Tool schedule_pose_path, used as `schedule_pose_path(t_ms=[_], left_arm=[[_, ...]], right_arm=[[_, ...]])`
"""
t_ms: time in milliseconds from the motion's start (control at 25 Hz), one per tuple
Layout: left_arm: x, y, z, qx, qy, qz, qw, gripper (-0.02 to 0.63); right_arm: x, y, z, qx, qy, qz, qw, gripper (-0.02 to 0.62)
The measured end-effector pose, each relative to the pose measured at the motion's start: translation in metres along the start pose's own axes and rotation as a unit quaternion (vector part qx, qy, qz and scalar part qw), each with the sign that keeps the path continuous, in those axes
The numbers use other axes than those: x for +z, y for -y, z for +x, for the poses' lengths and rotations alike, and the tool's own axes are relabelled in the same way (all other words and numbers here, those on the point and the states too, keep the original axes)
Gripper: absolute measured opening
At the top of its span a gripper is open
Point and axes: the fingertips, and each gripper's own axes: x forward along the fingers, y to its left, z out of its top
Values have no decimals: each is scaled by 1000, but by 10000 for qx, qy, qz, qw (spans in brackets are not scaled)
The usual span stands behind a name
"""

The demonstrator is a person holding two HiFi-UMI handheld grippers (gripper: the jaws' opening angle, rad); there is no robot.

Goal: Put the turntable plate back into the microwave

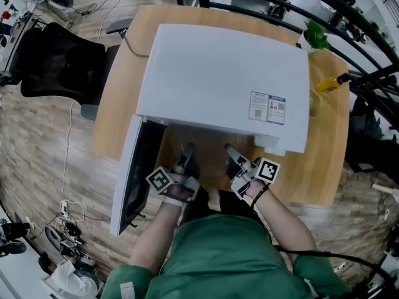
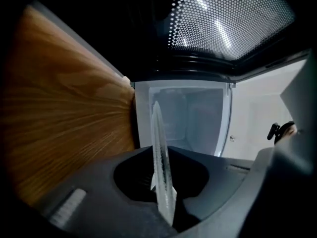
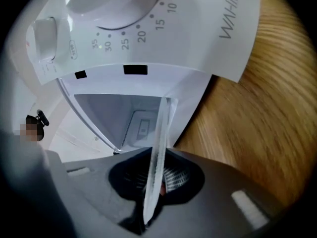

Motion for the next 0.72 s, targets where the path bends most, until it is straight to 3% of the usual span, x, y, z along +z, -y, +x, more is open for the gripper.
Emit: schedule_pose_path(t_ms=[200, 480, 720], left_arm=[[3, 0, 2, 48, -8, -4, 10000, 37], [9, -3, 8, 230, 337, -194, 9990, 34], [14, -9, 14, 284, 494, -326, 9978, 35]], right_arm=[[0, -1, 3, -15, 57, 52, 10000, 37], [7, 6, 7, -225, 228, -23, 9995, 41], [5, 2, 14, -225, 223, -23, 9995, 97]])
